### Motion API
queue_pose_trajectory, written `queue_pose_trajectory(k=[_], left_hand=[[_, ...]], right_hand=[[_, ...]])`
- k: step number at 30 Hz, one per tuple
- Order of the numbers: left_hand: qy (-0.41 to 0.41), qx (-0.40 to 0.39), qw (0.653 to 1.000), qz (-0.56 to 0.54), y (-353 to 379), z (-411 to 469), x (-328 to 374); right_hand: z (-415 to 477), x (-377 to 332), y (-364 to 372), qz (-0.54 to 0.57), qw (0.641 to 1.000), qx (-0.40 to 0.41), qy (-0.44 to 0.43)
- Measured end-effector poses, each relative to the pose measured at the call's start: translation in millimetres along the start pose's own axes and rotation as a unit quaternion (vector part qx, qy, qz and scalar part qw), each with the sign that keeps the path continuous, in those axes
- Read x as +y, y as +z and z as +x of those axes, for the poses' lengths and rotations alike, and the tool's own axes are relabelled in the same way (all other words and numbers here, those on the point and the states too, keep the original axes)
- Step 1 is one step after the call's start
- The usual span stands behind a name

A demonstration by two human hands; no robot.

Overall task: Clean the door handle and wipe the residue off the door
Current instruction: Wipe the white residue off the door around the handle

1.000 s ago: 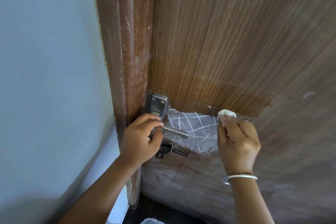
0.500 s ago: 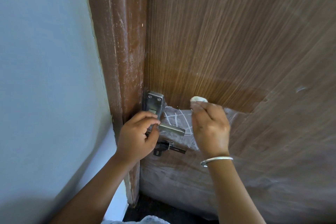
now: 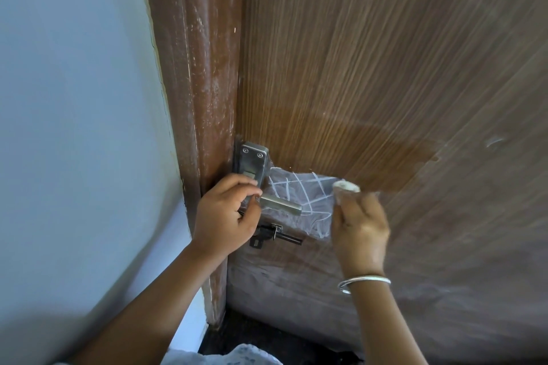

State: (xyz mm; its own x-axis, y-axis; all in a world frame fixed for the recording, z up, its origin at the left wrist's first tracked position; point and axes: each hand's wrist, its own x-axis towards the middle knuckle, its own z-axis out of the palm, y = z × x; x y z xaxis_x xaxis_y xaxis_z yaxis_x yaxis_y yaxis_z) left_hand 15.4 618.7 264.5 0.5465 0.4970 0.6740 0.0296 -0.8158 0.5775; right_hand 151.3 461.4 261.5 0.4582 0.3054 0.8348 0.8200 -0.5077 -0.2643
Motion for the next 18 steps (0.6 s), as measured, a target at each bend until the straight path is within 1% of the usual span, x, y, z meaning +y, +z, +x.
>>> queue_pose_trajectory(k=[1, 2, 4, 7, 9, 10, 12, 15, 18], left_hand=[[0.002, -0.004, 1.0, 0.002, -1, 0, 0], [0.002, -0.007, 1.0, 0.004, -2, 0, -1], [0.004, -0.012, 1.0, 0.006, -3, 0, -1], [0.006, -0.006, 1.0, 0.006, -2, 1, -1], [0.004, 0.002, 1.0, 0.007, 0, 1, -1], [0.003, 0.004, 1.0, 0.008, 0, 1, -1], [0.001, 0.006, 1.0, 0.009, 0, 2, -1], [0.001, 0.005, 1.0, 0.012, 0, 2, 0], [-0.004, -0.003, 1.0, 0.009, -1, 1, 1]], right_hand=[[-3, -3, 3, -0.003, 1.0, -0.024, -0.016], [-4, -2, 4, 0.001, 0.999, -0.025, -0.02], [0, 9, -2, 0.015, 1.0, 0.022, 0.012], [7, 30, -18, 0.024, 0.988, 0.122, 0.096], [8, 33, -20, 0.028, 0.98, 0.157, 0.122], [8, 30, -18, 0.03, 0.98, 0.16, 0.118], [8, 18, -10, 0.042, 0.986, 0.138, 0.087], [11, -10, 6, 0.071, 0.996, 0.043, 0.026], [18, -32, 19, 0.059, 0.996, -0.036, -0.053]])
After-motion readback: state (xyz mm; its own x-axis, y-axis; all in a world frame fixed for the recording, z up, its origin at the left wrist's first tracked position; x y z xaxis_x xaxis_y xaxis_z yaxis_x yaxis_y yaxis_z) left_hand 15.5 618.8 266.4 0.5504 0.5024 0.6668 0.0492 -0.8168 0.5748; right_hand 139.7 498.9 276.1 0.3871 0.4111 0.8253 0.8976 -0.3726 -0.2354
